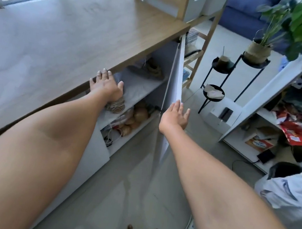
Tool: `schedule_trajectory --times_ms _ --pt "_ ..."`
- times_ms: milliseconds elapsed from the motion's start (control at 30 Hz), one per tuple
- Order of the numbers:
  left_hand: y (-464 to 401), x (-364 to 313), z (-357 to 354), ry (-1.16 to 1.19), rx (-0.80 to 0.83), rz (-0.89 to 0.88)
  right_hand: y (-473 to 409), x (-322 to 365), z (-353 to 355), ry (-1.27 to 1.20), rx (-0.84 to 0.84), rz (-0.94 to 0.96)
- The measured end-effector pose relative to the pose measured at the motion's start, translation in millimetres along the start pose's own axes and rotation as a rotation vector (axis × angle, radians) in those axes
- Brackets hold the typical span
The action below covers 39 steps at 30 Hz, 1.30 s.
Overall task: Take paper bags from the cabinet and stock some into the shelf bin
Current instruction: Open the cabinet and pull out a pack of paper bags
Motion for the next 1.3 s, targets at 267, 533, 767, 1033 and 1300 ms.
schedule_trajectory --times_ms 267,533,767,1033,1300 --pt "-1.5 -10.0 -8.1 -0.058 -0.012 0.035 -25.3 -81.1 -9.7 -0.008 -0.026 -0.182" --pt "-5.5 -15.3 -15.0 -0.146 0.023 0.089 -40.1 -146.6 -0.1 -0.098 0.038 -0.310" --pt "-7.3 -24.2 -19.7 -0.137 0.014 0.120 -49.9 -179.3 0.4 -0.165 0.040 -0.298" --pt "-7.5 -33.5 -16.1 -0.134 -0.009 0.110 -51.9 -183.1 4.3 -0.225 -0.007 -0.262" --pt "-0.1 -72.7 -20.2 -0.174 0.039 -0.096 -55.5 -161.6 20.3 -0.253 -0.048 -0.111"
Point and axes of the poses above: each hand's wrist, its own y-axis away from the middle knuckle, its own z-axis out of the back of the hand, x = y × z, the point moved 5 cm from there along -y, towards the middle knuckle, and after that the axes turned 5 degrees about x, right-handed, at the moved point
